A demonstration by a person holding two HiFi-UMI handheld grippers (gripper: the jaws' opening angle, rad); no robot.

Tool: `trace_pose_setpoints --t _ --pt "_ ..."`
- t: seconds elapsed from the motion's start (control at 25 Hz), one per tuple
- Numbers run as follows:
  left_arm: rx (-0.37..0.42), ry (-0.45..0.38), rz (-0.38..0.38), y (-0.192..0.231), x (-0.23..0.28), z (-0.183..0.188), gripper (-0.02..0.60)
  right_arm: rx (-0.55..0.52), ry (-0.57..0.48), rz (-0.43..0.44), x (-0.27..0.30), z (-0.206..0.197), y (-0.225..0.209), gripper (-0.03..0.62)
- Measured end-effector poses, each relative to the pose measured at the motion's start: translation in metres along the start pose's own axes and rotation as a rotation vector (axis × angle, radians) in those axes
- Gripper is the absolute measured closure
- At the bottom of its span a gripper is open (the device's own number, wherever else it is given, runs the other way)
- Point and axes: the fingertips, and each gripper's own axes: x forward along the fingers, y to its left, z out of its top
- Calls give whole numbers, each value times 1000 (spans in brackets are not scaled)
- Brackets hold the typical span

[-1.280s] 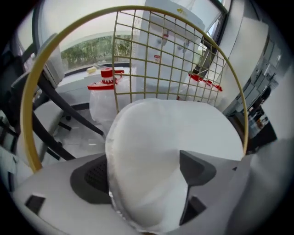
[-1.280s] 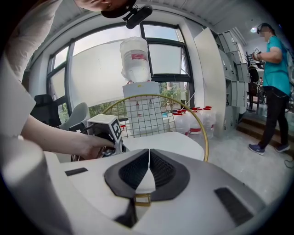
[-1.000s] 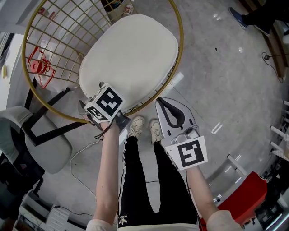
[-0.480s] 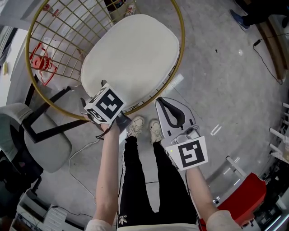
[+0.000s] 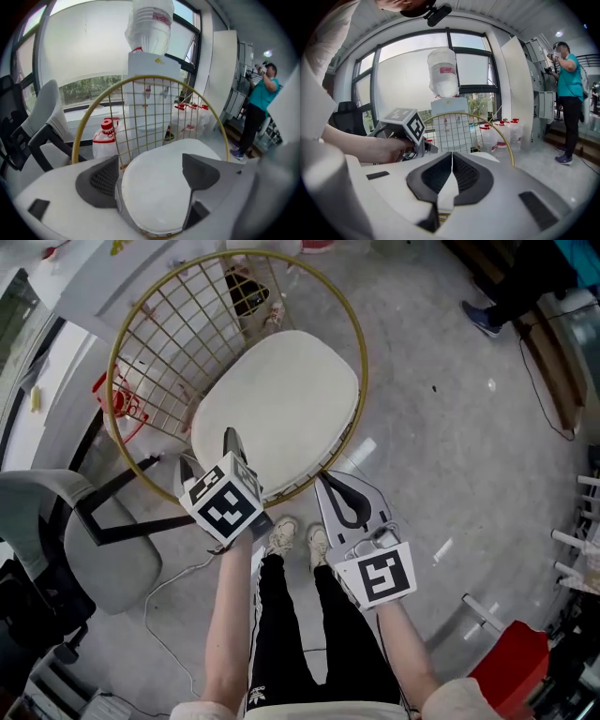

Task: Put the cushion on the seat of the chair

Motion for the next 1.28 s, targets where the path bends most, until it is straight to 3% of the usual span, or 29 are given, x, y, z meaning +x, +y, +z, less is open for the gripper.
trace_pose_setpoints --t 0.16,0.28,0.44,0.68,0.8,0.96,1.0,1.12,1.24,1.28 --pt "-30 -157 -123 -29 -37 68 147 -33 -108 -12 -1 60 -7 576" --pt "-39 -254 -218 -50 -88 125 147 -50 -180 -27 -13 122 -2 576" --pt "-108 -371 -365 -70 -168 190 149 -71 -281 -48 -38 203 7 576" --pt "14 -615 -552 -81 -291 287 152 -174 -451 -53 -73 316 28 576" --pt "29 -764 -620 -73 -362 325 152 -222 -523 -84 -102 365 38 576" --pt "4 -893 -734 -69 -448 351 154 -169 -617 -136 -148 419 48 576" --pt "-21 -915 -767 -67 -466 353 171 -164 -639 -135 -161 430 53 576" --pt "-88 -995 -789 -51 -511 346 348 -195 -693 -122 -193 447 70 576" --pt "-72 -1062 -764 -37 -541 334 552 -233 -694 -96 -209 444 83 576" --pt "-59 -1067 -770 -36 -547 332 565 -245 -687 -90 -212 443 86 576"
